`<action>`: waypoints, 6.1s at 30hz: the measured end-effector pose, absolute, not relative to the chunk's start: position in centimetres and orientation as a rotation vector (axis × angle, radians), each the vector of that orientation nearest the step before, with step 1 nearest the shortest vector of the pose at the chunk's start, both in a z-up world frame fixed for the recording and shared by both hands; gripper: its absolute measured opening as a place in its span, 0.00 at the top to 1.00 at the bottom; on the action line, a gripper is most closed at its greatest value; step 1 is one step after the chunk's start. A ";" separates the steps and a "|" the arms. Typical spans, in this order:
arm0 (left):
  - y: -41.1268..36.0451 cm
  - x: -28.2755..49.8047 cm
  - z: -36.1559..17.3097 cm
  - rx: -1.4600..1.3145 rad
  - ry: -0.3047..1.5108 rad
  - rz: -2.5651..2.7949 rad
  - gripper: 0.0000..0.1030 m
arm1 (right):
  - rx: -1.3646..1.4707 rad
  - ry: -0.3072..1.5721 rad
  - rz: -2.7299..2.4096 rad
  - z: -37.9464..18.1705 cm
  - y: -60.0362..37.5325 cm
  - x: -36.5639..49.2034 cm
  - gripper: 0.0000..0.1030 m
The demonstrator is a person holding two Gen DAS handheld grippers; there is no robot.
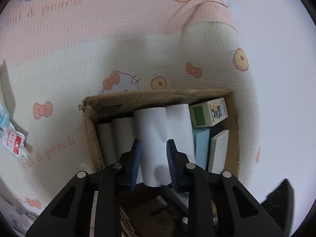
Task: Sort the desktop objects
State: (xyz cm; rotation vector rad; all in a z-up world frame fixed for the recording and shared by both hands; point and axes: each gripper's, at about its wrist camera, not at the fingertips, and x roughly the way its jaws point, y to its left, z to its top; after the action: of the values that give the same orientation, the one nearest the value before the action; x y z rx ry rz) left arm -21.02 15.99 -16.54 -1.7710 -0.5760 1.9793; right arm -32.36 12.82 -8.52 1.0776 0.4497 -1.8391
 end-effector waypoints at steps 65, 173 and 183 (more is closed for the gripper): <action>11.0 -3.4 -9.7 -1.087 -0.287 2.262 0.73 | 0.914 0.512 -1.862 -4.3 20.9 -21.5 0.78; -19.3 -16.7 -29.2 -1.231 -1.171 2.166 0.57 | 0.960 0.900 -1.311 -18.9 -14.8 -8.5 0.46; -14.8 -12.5 -27.9 -1.265 -0.971 2.186 0.58 | 1.132 0.752 -1.413 -18.2 -7.1 -9.0 0.46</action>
State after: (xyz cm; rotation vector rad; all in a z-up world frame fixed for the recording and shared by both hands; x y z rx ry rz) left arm -12.47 -14.79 -27.88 -1.2655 -0.9711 2.1860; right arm -9.01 -7.09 -18.25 1.1318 0.7518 -1.4134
